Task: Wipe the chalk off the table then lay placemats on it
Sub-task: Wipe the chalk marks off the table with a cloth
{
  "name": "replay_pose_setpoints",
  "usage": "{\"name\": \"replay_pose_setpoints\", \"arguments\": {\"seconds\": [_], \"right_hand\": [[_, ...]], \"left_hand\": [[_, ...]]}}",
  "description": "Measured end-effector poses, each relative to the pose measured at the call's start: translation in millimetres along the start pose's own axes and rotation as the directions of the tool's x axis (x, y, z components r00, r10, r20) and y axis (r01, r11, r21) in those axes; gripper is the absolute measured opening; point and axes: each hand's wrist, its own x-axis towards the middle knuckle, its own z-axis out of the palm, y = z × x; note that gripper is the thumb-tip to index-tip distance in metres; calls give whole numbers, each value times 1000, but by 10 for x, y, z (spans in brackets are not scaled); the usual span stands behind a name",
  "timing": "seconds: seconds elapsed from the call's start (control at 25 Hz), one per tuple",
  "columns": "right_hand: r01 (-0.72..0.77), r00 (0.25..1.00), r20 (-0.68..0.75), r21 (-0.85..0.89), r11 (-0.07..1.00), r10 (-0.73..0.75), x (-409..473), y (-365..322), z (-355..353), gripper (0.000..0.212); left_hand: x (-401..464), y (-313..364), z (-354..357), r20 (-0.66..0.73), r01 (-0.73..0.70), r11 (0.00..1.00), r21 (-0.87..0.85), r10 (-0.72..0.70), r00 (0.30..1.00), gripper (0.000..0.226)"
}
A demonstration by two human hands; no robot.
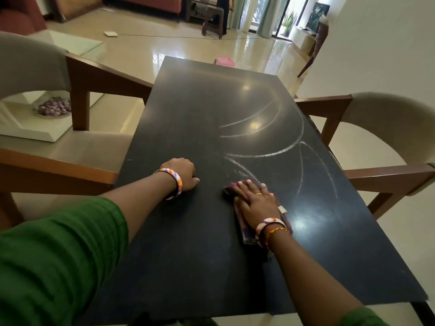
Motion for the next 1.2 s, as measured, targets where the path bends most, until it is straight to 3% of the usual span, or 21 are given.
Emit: {"name": "replay_pose_setpoints", "arguments": {"seconds": [0.16, 0.24, 0.32, 0.4, 0.48, 0.56, 0.64, 0.76, 0.88, 1.0, 1.12, 1.2], "right_hand": [[-300, 954, -19, 33, 953, 301, -25, 1002, -279, 52], [-377, 926, 8, 84, 922, 378, -49, 1057, -350, 53], [-311, 950, 4, 41, 950, 311, 3, 734, -293, 54], [-107, 994, -9, 22, 994, 107, 22, 231, -141, 55], [80, 996, 27, 38, 996, -81, -26, -144, -10, 55], [138, 989, 55, 32, 990, -139, 11, -93, -25, 54], [36, 999, 17, 14, 999, -36, 56, 302, -125, 53], [-230, 973, 22, 63, 971, 229, 45, 941, -314, 53], [-345, 938, 34, 86, 934, 344, 76, 866, -323, 55], [-114, 993, 25, 70, 991, 112, 127, 191, -141, 57], [177, 983, 38, 76, 981, -181, 26, -231, 22, 54], [186, 982, -36, 36, 982, -184, 94, 33, 1, 52]], "left_hand": [[-39, 14, -9, 34, 13, 1000, -13, -13, 999, 55], [-91, 54, -5, 57, 30, 999, 17, -31, 998, 67], [-105, 119, -19, 67, 67, 997, 25, -68, 995, 70], [-84, 195, -67, 74, 107, 994, 15, -108, 991, 67], [-64, 270, -118, 92, 131, 990, 47, -135, 987, 64], [-75, 327, -137, 103, 137, 986, 93, -146, 984, 61], [-90, 343, -108, 97, 128, 987, 102, -138, 986, 59], [-126, 325, -29, 68, 125, 991, 57, -129, 989, 58], [-147, 273, 43, 26, 139, 990, -1, -139, 990, 62], [-94, 259, 26, 30, 173, 984, -29, -172, 985, 67], [-59, 265, 8, 45, 207, 977, -57, -205, 978, 73], [-110, 196, 57, 17, 209, 966, -149, -209, 978, 77]]}}
